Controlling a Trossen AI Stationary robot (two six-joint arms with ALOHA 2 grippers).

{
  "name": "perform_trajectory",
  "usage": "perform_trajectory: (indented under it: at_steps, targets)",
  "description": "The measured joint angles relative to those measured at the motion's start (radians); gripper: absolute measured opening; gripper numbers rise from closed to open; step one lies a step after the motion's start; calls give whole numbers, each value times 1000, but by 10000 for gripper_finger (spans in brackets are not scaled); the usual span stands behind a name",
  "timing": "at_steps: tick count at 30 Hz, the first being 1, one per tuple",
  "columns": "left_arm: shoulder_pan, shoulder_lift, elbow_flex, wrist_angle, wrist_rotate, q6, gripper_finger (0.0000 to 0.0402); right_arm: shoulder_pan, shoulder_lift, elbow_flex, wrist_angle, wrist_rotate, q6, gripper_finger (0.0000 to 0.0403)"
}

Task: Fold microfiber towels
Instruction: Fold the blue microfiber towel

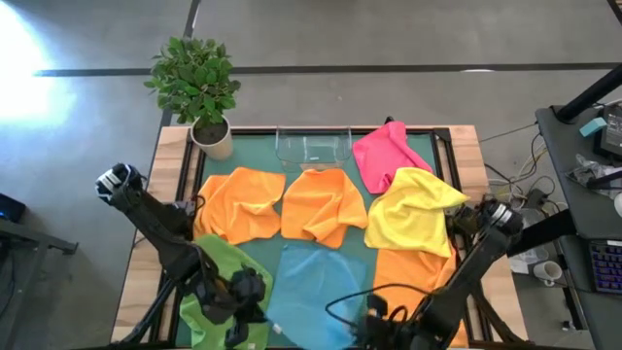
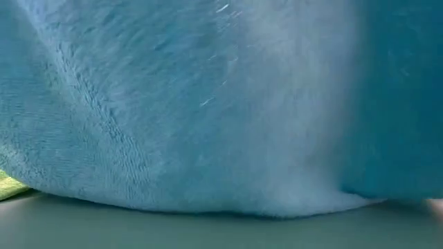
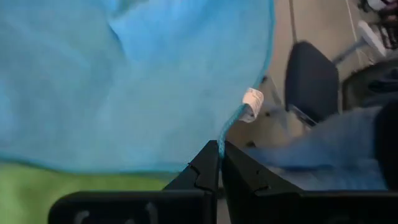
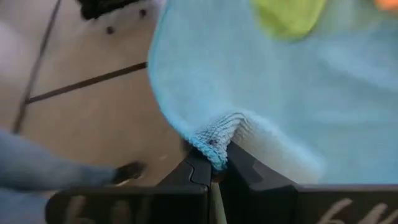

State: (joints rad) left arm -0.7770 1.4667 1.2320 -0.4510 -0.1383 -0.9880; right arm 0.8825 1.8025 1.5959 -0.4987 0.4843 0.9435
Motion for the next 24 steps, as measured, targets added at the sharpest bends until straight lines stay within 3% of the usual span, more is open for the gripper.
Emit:
perform_trajectory:
  at_steps: [3, 6, 10, 17, 24]
  targets:
    - [-11, 7, 0, -1, 45, -73, 0, 15, 29, 0, 84, -75, 44, 8]
    - [-11, 3, 0, -7, 53, -79, 0, 31, 32, 0, 93, -58, 60, 8]
    - [5, 0, 0, -29, 36, -23, 0, 36, 27, 0, -27, 30, 86, 9]
    - [58, 4, -11, -199, -88, 1, 0, 16, 38, -2, -294, 42, 247, 8]
    - [118, 4, -77, -212, -112, 0, 0, -36, 66, -9, -349, 43, 279, 9]
